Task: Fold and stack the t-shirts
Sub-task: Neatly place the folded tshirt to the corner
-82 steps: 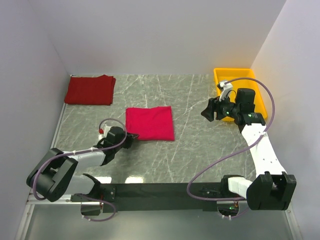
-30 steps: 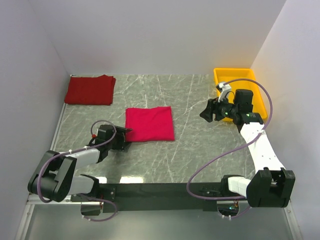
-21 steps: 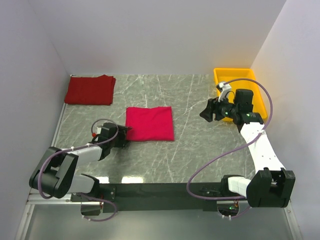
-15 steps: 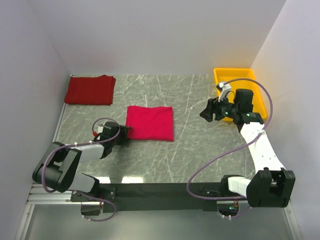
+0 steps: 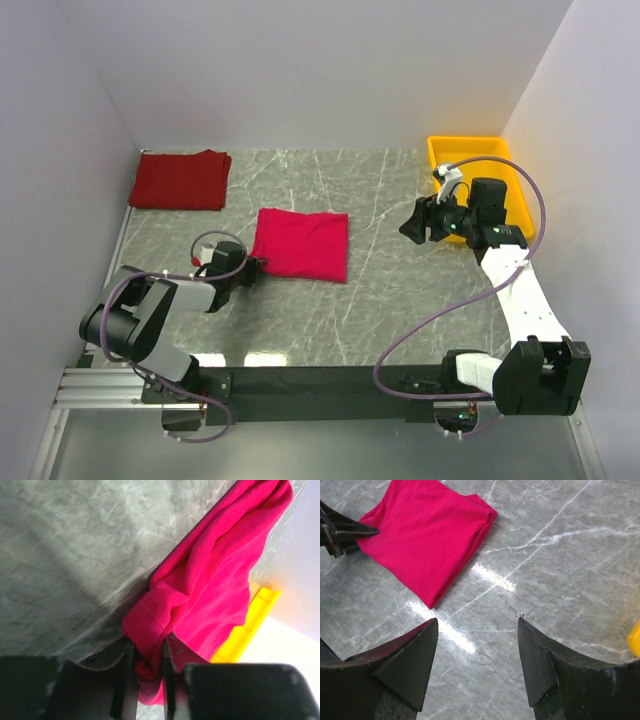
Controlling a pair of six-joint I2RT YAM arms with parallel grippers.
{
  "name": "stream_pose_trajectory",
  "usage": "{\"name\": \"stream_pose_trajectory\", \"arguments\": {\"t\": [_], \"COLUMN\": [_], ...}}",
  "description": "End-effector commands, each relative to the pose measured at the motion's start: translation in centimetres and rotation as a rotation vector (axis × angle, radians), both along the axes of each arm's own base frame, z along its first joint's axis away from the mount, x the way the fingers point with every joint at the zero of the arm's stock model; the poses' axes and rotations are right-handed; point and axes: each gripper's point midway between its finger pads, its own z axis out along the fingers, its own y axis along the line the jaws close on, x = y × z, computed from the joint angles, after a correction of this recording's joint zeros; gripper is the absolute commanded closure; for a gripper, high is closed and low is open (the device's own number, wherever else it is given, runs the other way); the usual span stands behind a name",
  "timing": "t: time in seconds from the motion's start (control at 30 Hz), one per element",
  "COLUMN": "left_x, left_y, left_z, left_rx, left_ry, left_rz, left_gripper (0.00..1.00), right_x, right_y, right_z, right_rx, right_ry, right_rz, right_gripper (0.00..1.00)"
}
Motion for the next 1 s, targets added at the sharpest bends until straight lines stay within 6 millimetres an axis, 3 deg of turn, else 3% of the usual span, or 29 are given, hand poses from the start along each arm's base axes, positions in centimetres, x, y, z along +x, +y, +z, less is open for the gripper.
{"name": "stream_pose_trajectory", "arguments": {"t": [0.0,0.03,0.1,0.3,0.33,0.53,0.67,0.83,0.97], "left_x": [-3.1,-2.6,-1.6,1.8,2.5,5.7,7.4,10.0,11.7], "left_y": [2.2,2.0,1.5,1.1,0.9,1.2,1.2,2.7,4.0], "left_z": [-4.5,-3.7,-2.0,5.4,7.4,13.9,15.5,17.3,17.6], "left_rx": [0.197,0.194,0.188,0.167,0.157,0.212,0.320,0.459,0.564], "left_ry": [0.129,0.096,0.020,-0.217,-0.267,-0.426,-0.471,-0.493,-0.501], "left_rz": [-0.059,-0.069,-0.091,-0.138,-0.145,-0.213,-0.317,-0.383,-0.449], "left_gripper": [0.78,0.80,0.99,0.99,0.99,0.99,1.00,0.99,1.00], "right_x": [0.2,0.1,0.1,0.1,0.0,0.2,0.3,0.4,0.5], "right_y": [-0.1,-0.1,-0.1,-0.1,-0.1,-0.1,-0.1,-0.2,-0.1], "right_z": [2.4,2.3,2.1,1.8,1.8,1.6,1.6,1.6,1.4], "right_rx": [0.003,0.003,0.001,-0.001,0.000,0.003,0.004,0.001,0.003], "right_ry": [-0.075,-0.072,-0.068,-0.067,-0.066,-0.065,-0.064,-0.066,-0.062], "right_rz": [0.007,0.007,0.005,0.002,0.004,0.001,0.001,0.000,0.001], "right_gripper": [0.29,0.29,0.29,0.29,0.29,0.29,0.29,0.29,0.29]}}
